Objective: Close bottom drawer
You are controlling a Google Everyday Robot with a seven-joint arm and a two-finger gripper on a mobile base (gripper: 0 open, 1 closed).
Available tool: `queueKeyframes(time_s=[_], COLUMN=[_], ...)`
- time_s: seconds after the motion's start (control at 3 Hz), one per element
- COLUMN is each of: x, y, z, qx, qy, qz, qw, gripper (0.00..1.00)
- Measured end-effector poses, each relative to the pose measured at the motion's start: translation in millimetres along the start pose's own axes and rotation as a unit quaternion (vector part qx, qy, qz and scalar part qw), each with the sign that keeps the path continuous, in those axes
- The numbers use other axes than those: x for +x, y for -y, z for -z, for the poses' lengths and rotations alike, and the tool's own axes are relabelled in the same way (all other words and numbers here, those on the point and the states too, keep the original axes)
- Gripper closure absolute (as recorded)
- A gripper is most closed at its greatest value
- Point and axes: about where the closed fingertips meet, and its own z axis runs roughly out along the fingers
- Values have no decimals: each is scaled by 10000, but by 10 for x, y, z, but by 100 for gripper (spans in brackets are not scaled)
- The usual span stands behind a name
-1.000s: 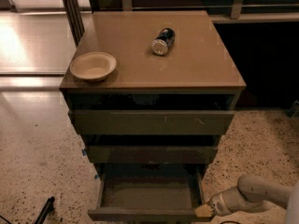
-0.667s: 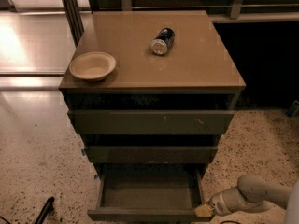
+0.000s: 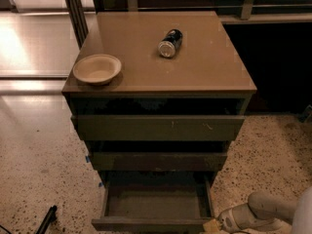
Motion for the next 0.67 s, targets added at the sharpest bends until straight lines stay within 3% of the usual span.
queueKeyframes(time_s=[0.67], x=[76], y=[282], z=[-363], qx=[-205], qy=[-14], qz=[-370], qw=[9991], gripper=[100])
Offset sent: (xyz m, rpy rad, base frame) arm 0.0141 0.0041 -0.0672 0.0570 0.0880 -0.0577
